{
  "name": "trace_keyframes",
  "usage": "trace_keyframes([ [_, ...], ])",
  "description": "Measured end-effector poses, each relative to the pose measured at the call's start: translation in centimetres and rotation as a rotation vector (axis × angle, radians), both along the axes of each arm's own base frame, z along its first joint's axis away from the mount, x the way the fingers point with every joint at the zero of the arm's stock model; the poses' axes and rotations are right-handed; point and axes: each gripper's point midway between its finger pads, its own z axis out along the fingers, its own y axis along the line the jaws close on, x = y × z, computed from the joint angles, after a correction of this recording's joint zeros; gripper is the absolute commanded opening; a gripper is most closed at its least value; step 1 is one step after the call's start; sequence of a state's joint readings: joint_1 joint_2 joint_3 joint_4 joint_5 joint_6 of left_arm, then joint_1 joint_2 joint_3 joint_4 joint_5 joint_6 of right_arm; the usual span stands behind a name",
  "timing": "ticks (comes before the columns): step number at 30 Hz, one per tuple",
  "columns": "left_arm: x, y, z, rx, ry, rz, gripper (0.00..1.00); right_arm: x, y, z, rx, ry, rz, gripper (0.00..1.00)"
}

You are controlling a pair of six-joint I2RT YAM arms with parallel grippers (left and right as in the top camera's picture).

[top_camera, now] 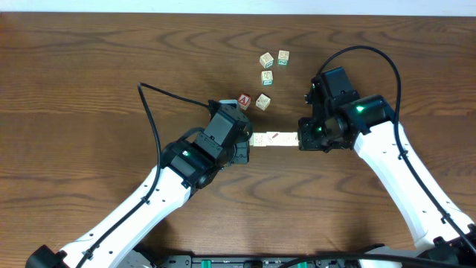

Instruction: Lift 5 blocks

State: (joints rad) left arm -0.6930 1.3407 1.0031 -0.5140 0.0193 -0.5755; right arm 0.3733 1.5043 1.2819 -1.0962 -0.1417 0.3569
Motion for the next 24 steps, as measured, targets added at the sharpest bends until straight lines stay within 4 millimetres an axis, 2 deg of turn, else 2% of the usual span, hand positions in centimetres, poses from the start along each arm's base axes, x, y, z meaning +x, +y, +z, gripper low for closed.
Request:
trace_keyframes([
  [24,-0.25,-0.17,-0.05,0.021,-0.012,-0.005,0.07,0.0,-0.15,-0.03,-0.008,0.0,-0.002,0.01],
])
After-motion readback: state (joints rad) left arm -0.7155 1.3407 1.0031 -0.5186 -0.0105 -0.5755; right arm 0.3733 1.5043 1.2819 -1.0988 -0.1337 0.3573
